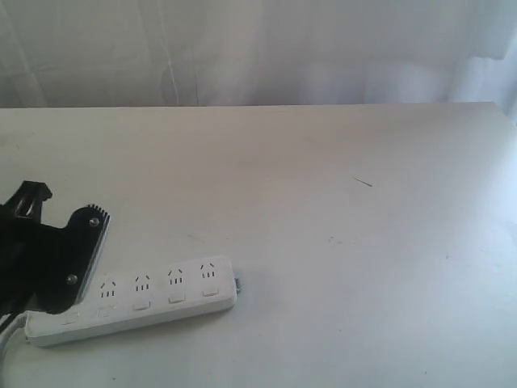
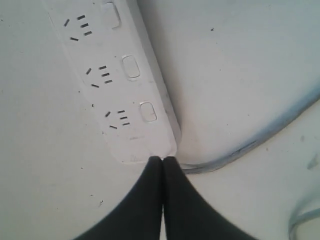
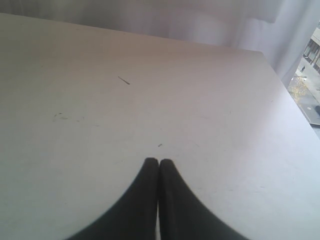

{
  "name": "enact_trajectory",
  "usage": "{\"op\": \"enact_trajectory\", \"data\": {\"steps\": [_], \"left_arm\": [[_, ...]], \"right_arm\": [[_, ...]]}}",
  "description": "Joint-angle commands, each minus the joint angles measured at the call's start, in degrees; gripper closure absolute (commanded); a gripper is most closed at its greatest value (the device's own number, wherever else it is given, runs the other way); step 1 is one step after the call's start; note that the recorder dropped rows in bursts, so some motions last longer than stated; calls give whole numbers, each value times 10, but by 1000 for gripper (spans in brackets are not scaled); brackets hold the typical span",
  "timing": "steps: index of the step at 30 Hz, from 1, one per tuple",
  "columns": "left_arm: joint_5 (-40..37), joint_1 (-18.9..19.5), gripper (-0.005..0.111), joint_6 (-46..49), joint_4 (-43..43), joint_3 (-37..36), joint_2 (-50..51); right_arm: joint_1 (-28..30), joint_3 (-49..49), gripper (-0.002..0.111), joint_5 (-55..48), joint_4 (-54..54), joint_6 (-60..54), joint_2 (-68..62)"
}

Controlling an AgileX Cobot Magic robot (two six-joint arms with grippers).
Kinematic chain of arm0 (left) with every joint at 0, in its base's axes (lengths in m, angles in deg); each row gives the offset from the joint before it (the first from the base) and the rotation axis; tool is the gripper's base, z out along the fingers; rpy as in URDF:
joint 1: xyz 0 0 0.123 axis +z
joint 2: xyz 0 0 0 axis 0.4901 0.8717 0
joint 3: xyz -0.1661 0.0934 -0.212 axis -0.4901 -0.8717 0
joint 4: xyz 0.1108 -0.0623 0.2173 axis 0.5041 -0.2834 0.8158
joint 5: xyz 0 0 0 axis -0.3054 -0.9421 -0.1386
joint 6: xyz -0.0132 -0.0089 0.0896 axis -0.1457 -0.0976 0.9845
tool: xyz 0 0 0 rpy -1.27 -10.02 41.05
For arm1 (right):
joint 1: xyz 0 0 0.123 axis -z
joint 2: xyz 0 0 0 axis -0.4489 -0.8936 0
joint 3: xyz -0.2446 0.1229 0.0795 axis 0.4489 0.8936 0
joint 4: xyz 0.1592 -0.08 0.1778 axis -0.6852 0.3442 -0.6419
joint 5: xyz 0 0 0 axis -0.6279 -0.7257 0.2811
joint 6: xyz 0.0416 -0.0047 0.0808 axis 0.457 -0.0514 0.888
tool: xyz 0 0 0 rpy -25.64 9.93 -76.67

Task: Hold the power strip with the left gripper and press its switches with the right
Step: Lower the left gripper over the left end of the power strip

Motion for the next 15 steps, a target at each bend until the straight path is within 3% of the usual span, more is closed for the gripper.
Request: {"op": "enact_trajectory", "data": {"steps": [1, 4, 7, 15], "left_arm": [[21, 3, 74, -38, 2, 3, 26], [49, 3, 35, -81, 3, 3, 43], [71, 3, 10, -129, 26, 3, 65], [47, 3, 6, -147, 50, 3, 114]], "right_arm": [[1, 3, 108, 8, 0, 2, 4], [1, 3, 108, 8, 0, 2, 4], [1, 3, 108, 8, 0, 2, 4], [1, 3, 108, 8, 0, 2, 4]]}}
